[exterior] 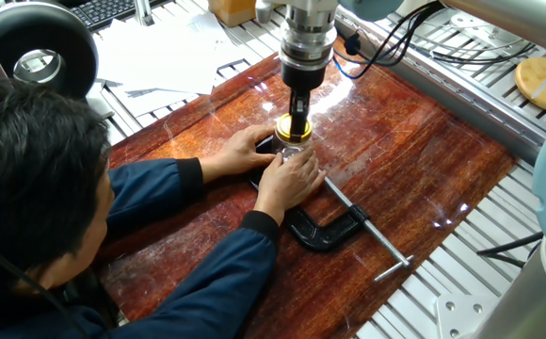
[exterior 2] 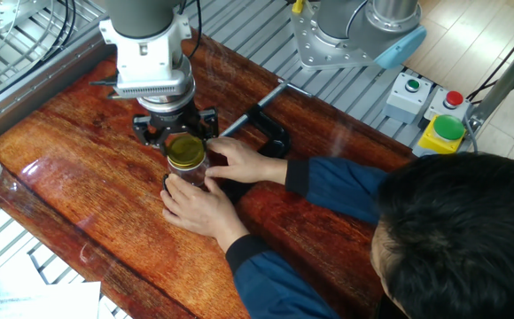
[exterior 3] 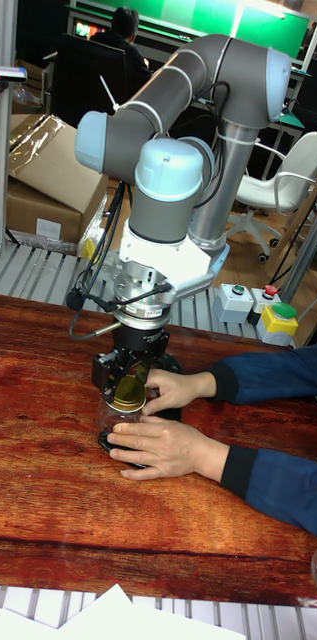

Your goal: Screw the lid onto the jar

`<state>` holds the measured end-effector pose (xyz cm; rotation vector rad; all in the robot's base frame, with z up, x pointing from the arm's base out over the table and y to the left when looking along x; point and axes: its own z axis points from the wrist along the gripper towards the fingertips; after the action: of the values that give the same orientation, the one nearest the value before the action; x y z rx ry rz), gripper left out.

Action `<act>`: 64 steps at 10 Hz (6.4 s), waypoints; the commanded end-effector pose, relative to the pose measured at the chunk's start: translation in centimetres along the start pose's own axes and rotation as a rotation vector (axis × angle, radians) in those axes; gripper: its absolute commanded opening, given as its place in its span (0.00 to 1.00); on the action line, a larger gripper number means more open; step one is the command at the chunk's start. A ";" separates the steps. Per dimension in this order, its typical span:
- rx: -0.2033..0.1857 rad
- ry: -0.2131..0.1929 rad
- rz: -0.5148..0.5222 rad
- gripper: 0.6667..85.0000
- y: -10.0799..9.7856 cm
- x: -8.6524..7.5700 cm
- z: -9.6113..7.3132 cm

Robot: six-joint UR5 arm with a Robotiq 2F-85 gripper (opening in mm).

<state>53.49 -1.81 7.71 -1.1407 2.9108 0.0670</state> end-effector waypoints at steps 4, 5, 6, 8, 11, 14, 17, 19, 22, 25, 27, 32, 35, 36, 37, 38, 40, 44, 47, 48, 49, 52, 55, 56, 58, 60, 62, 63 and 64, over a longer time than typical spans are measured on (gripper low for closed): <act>0.044 0.009 0.152 0.47 -1.7 0.1 -2.0; 0.040 0.000 0.218 0.46 -1.2 -0.2 -1.5; 0.064 -0.014 0.254 0.46 -1.0 -0.5 -0.6; 0.072 -0.018 0.257 0.45 -1.0 -0.5 0.2; 0.078 -0.029 0.256 0.45 -1.0 -0.7 0.6; 0.083 -0.009 0.265 0.45 -1.1 -0.4 -0.7; 0.111 -0.045 0.369 0.45 -1.6 -1.1 -0.2; 0.120 -0.058 0.382 0.45 -1.3 -1.2 1.0; 0.138 -0.040 0.408 0.45 -2.0 -0.7 -0.3; 0.136 -0.025 0.452 0.45 -1.9 -0.7 -2.0; 0.132 -0.036 0.432 0.45 -1.7 -1.1 -1.7; 0.086 -0.034 0.294 0.62 -1.2 -0.7 -2.3; 0.012 -0.042 0.252 0.62 1.2 -0.9 -3.0; -0.024 -0.059 0.213 0.62 1.9 -1.5 -2.7; -0.011 -0.068 0.153 0.64 1.2 -1.9 -2.1; -0.003 -0.088 0.103 0.64 0.4 -2.6 -1.2; 0.009 -0.087 0.068 0.65 -0.1 -2.6 -0.9; 0.020 -0.053 0.007 0.65 -0.8 -0.8 -2.9; 0.009 -0.030 -0.013 0.65 -0.1 -0.3 -2.6; 0.020 -0.024 -0.038 0.65 -0.4 -0.1 -2.4; 0.013 -0.022 -0.062 0.65 -0.3 0.0 -2.0; -0.013 -0.007 -0.101 0.65 0.7 0.3 -1.4; -0.017 -0.022 -0.105 0.65 1.0 -0.2 -1.3; -0.013 -0.024 -0.107 0.65 0.9 -0.2 -1.4; -0.004 -0.024 -0.117 0.65 0.5 -0.2 -1.4; 0.003 -0.026 -0.137 0.65 -0.1 -0.4 -1.4; 0.006 -0.038 -0.131 0.65 0.0 -1.0 -0.8; 0.008 -0.035 -0.125 0.65 0.3 -1.0 -0.7; 0.010 -0.036 -0.116 0.65 0.6 -0.8 -0.5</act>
<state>53.69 -1.35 8.50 -1.3152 2.8073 0.0623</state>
